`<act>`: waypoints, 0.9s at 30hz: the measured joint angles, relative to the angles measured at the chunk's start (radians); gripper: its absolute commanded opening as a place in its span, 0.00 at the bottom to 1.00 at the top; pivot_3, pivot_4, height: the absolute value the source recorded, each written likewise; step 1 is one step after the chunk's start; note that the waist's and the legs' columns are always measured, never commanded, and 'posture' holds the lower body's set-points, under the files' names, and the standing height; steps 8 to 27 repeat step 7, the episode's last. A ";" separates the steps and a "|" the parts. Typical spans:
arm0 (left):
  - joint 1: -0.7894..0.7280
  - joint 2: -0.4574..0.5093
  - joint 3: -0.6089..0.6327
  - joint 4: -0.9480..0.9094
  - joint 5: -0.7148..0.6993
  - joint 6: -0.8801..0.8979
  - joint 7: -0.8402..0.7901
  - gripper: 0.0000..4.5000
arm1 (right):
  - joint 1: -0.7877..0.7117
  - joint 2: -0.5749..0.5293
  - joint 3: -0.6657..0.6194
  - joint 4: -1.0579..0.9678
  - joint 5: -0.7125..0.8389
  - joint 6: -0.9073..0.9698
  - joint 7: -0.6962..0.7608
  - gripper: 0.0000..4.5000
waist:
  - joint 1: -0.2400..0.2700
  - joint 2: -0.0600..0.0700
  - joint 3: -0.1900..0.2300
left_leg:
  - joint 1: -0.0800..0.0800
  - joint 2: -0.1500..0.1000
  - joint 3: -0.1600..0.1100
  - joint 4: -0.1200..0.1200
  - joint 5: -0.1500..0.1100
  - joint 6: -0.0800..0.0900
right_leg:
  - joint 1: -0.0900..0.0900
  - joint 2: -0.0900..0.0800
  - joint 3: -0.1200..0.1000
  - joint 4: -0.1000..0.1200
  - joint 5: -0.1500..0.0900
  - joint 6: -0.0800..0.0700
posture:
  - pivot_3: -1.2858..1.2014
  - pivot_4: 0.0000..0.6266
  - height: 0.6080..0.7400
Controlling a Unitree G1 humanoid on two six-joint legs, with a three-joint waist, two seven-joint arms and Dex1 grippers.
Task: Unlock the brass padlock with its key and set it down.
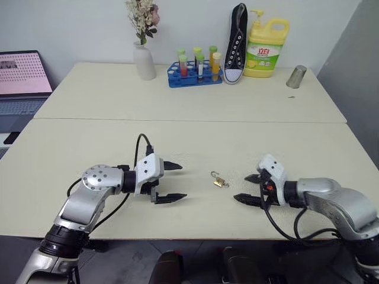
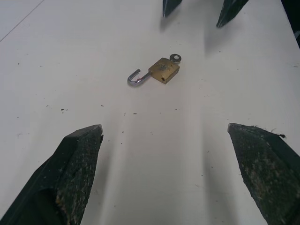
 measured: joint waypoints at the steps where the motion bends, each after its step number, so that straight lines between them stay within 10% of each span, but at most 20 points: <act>1: -0.005 0.001 0.000 -0.001 -0.005 0.001 -0.013 1.00 | 0.013 -0.014 -0.031 -0.029 0.011 -0.011 0.013 0.98 | 0.000 0.000 0.000 | 0.000 0.000 0.000 0.000 0.000 0.000 | 0.000 0.000 0.000 0.000 0.000 0.000 | 0.52 0.24 1.00; 27: -0.057 0.011 0.008 -0.001 -0.053 0.018 -0.094 1.00 | 0.087 -0.128 -0.132 -0.147 0.029 -0.079 0.102 0.98 | 0.004 0.000 0.000 | 0.000 0.000 0.000 0.000 0.000 0.000 | 0.000 0.003 0.000 0.000 0.000 0.000 | 0.52 0.24 1.00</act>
